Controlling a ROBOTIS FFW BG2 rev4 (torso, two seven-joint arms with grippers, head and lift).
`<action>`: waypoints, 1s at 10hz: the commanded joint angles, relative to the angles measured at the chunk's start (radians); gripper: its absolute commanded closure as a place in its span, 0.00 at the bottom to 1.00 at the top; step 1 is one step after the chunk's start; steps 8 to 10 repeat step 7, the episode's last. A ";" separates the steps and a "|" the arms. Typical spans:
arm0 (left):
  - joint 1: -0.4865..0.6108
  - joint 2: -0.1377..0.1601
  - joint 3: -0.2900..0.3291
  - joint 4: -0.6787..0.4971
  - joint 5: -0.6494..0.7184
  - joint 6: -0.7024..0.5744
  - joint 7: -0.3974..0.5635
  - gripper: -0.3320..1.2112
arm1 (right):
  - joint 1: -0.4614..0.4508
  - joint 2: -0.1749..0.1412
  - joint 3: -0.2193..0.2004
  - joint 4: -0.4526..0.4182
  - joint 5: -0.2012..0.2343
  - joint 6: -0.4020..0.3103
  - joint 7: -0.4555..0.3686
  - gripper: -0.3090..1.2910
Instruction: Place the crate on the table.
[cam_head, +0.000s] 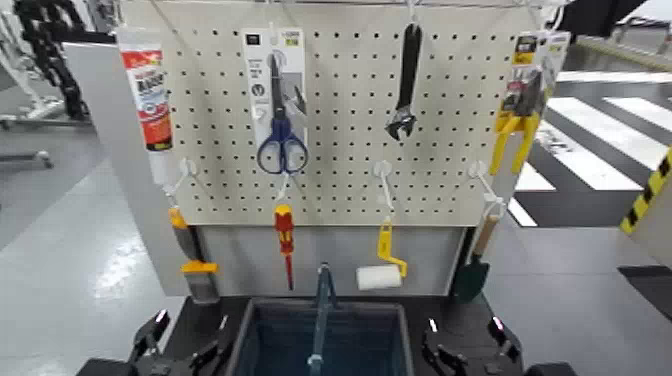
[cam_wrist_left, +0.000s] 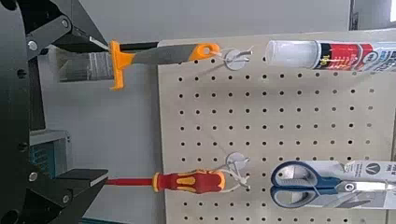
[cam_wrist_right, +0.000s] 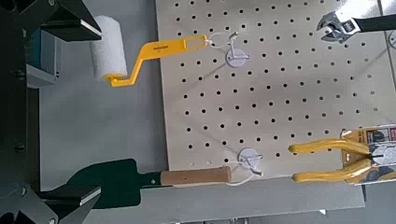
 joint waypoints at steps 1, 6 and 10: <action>0.002 -0.004 -0.005 0.007 -0.004 -0.018 0.001 0.43 | 0.000 0.000 0.001 0.000 0.000 0.000 0.000 0.28; -0.012 0.002 -0.009 0.016 -0.004 -0.029 0.003 0.43 | -0.005 -0.003 0.003 0.003 -0.002 0.000 0.000 0.28; -0.013 0.002 -0.009 0.019 -0.002 -0.031 0.003 0.43 | -0.005 -0.003 0.003 0.003 -0.002 0.000 0.000 0.28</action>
